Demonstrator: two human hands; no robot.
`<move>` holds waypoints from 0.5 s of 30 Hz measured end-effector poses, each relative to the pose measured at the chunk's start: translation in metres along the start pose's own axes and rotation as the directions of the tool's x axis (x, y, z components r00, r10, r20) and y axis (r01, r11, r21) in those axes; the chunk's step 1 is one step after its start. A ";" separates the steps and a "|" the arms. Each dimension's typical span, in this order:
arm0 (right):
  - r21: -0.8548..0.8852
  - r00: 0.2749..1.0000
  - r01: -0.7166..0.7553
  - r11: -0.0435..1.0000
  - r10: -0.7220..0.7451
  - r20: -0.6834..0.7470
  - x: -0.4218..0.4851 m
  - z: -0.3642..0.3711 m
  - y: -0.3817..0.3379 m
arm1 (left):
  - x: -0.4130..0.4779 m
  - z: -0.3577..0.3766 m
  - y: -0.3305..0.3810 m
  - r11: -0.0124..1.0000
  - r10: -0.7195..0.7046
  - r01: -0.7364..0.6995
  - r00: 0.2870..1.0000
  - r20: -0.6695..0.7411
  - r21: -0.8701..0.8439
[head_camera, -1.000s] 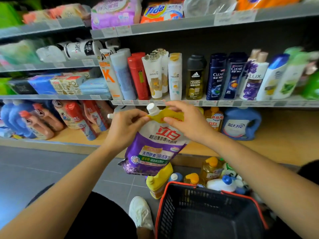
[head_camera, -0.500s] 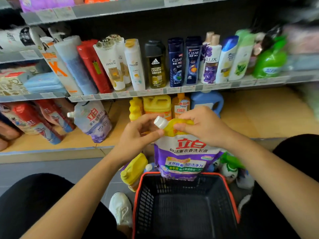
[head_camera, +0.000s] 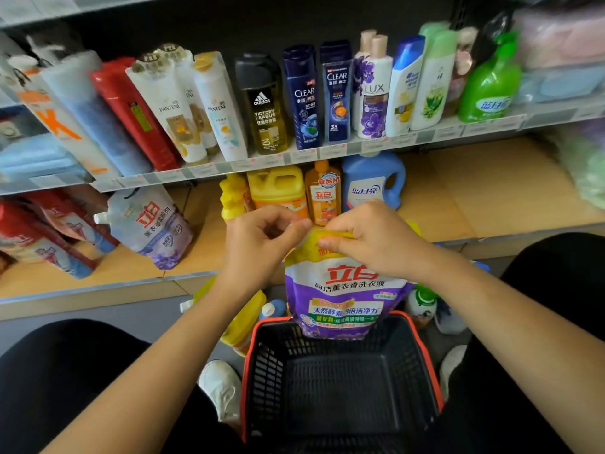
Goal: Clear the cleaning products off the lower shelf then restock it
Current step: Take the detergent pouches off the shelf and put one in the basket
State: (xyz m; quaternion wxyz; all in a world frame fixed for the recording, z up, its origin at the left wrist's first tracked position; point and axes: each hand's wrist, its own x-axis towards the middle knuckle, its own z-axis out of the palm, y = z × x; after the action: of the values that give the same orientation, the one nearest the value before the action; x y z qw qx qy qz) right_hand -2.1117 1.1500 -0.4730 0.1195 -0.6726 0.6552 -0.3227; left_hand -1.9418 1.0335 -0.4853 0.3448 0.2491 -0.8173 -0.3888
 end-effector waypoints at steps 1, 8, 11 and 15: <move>0.002 1.000 0.002 1.000 -0.002 0.008 0.000 0.001 0.000 | 0.001 0.000 -0.002 1.000 -0.021 0.021 0.999 0.044 -0.003; 0.010 1.000 -0.018 1.000 0.017 0.017 0.005 0.000 0.000 | -0.006 -0.004 -0.005 0.978 0.061 -0.012 0.971 0.232 -0.207; 0.042 0.999 -0.026 0.999 0.025 0.021 0.005 -0.001 0.000 | -0.006 -0.009 -0.005 0.975 0.072 -0.023 0.974 0.216 -0.220; 0.031 0.999 -0.032 0.999 0.032 0.017 0.006 0.000 0.004 | -0.008 -0.013 -0.007 0.975 0.083 -0.033 0.972 0.220 -0.222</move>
State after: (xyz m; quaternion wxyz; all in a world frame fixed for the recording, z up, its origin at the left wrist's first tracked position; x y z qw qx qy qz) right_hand -2.1150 1.1437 -0.4739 0.1406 -0.6627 0.6598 -0.3252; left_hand -1.9259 1.0288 -0.4883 0.2853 0.1396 -0.8112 -0.4910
